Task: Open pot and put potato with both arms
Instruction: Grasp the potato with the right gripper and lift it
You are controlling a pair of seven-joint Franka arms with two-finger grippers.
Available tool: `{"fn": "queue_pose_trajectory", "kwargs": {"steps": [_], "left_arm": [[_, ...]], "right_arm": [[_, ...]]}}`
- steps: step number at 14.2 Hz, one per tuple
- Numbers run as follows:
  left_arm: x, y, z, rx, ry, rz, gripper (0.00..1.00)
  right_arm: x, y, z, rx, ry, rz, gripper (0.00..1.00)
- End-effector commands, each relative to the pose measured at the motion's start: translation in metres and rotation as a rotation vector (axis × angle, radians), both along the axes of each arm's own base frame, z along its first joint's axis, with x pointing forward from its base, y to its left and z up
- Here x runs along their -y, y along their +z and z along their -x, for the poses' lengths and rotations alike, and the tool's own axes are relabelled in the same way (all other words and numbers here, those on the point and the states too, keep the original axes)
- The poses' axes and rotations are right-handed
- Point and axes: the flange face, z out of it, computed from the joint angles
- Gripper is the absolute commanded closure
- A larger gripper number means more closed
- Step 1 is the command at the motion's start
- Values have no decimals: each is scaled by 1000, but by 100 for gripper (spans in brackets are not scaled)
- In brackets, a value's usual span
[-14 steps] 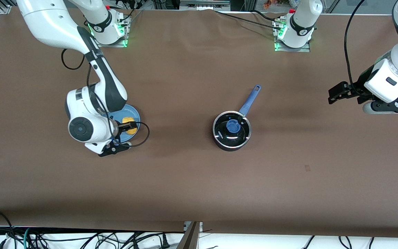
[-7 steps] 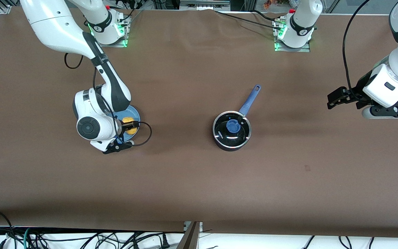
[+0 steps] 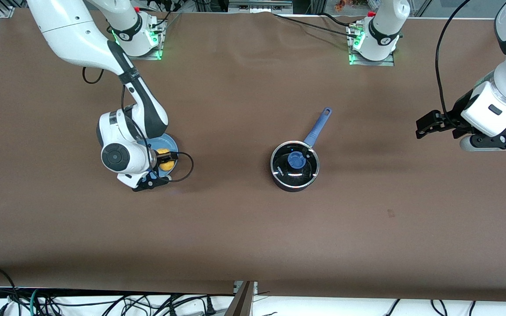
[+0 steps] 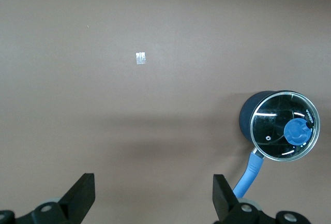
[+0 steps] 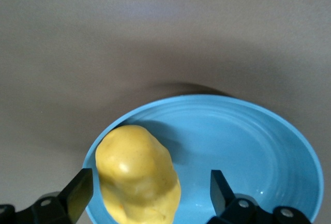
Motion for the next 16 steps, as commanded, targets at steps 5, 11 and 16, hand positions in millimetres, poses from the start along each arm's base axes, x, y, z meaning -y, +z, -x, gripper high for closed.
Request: {"fn": "queue_pose_trajectory", "kwargs": {"steps": [5,11,16], "left_arm": [[14,-8,-6,-11,-29,-15,0],[11,-11,-6,-19,-26,-14,0],[11,-15,-5,-28,-28,-14,0]], "right_arm": [[4,5,12,18,-31,0,43],[13,44,-2,76,-49,-6,81],[23,198,-9,270,-61,-50,81]]}}
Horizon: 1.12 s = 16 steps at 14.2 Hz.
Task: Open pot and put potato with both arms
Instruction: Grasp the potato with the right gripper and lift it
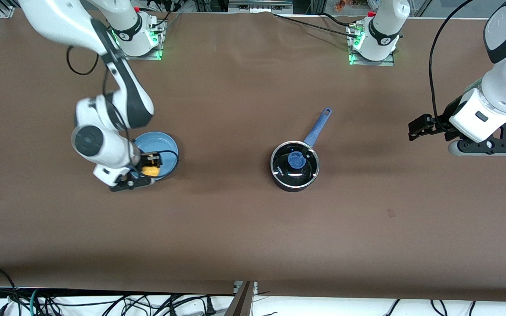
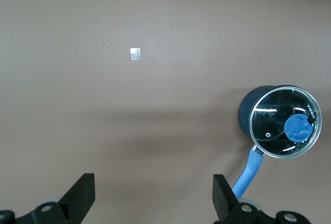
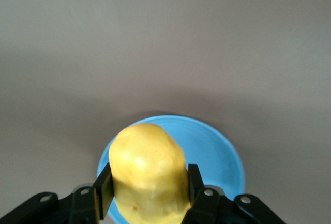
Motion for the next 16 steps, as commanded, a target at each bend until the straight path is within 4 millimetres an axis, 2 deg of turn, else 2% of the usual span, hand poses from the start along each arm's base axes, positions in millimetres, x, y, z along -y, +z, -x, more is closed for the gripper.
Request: {"fn": "queue_pose_trajectory", "kwargs": {"steps": [1,3,4,5,7,9,11,12,14,16], "left_arm": [[-2,-1,0,-6,-6,-12,0],[-3,-4,-1,-10,-5,-13,0],[-2,-3,0,-10,-6,-13,0],[-1,-4,0,-12,-8,-13,0],[0,-4,0,-12,-10,-13,0],[5,-6,0,-14,-5,-12,0],[18,-10,1,-25,-17,15,0],[32,-16,3,-35,-33,19,0],[49,-18,5,-29,20,22,0],[79,-29,10,-28,72,25,0]], "right_arm": [[-1,90,15,72,2,-25,81],[-4,125,20,97,9,-30,81],[-12,136,20,109,19,-34,80],[-18,138,18,112,28,-37,80],[-18,125,15,92,21,-33,80],[-24,127,17,94,9,-37,80],[-33,127,20,92,-18,-40,80],[-35,128,20,93,-25,-41,80],[-36,128,21,92,-31,-42,80],[-38,128,21,91,-63,-43,80]]}}
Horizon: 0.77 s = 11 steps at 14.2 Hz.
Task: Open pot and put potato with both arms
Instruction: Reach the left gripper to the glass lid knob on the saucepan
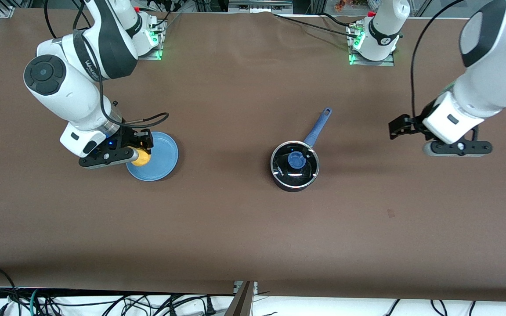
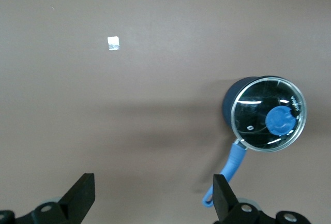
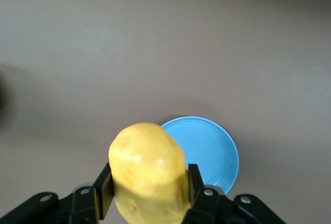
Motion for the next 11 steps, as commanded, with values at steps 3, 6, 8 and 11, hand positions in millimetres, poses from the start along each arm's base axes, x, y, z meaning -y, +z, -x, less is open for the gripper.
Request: {"fn": "queue_pose_trajectory", "kwargs": {"steps": [3,6,8,11], "left_arm": [[65,-32,18,31,126,9,0],[90,-49,26,48,135,1,0],[106,-61,31,68,164,15,0],[131,-82,37,94,204,6,0]], "right_arm": [[-14,5,2,1,-74,-19,80],[-19,4,3,3,-90,-22,80],[-24,5,4,4,-117,-28,80],[-30,8,-6,-2,-143,-80,80]]}}
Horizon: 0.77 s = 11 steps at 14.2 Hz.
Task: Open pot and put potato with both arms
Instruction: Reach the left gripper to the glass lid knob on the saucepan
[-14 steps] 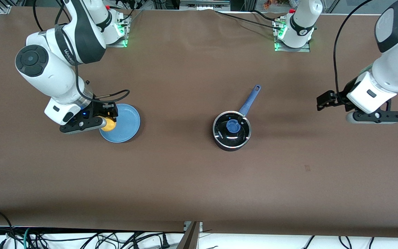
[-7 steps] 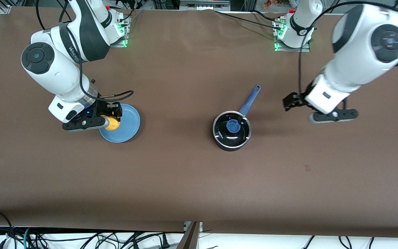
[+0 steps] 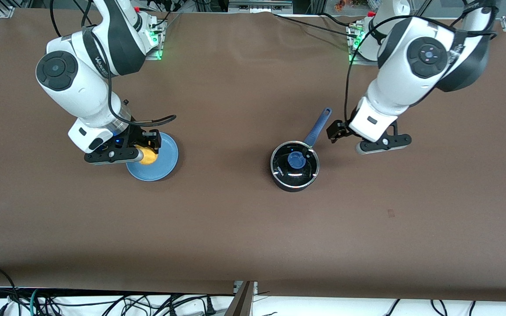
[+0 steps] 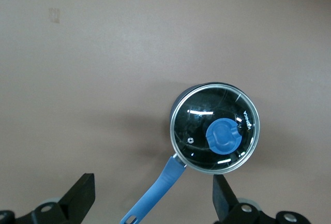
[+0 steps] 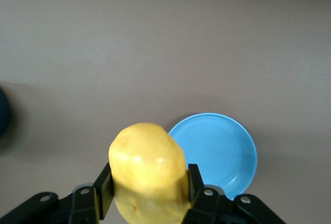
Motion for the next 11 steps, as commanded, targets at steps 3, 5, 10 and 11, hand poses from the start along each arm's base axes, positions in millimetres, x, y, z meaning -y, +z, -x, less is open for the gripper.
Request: {"fn": "queue_pose_trajectory", "kwargs": {"steps": [3,5,10,11], "left_arm": [[44,-33,9,41,71,-51,0],[64,-48,13,52,90,-60,0],[97,-93,11,105,141,-88,0],[98,-100,10,105,143,-83,0]], "right_arm": [[-10,4,-11,-19,-53,-84,80],[-11,5,-11,-17,-53,-85,80],[-10,9,-13,-9,-55,-88,80],[-11,8,-13,-11,-52,-87,80]]}}
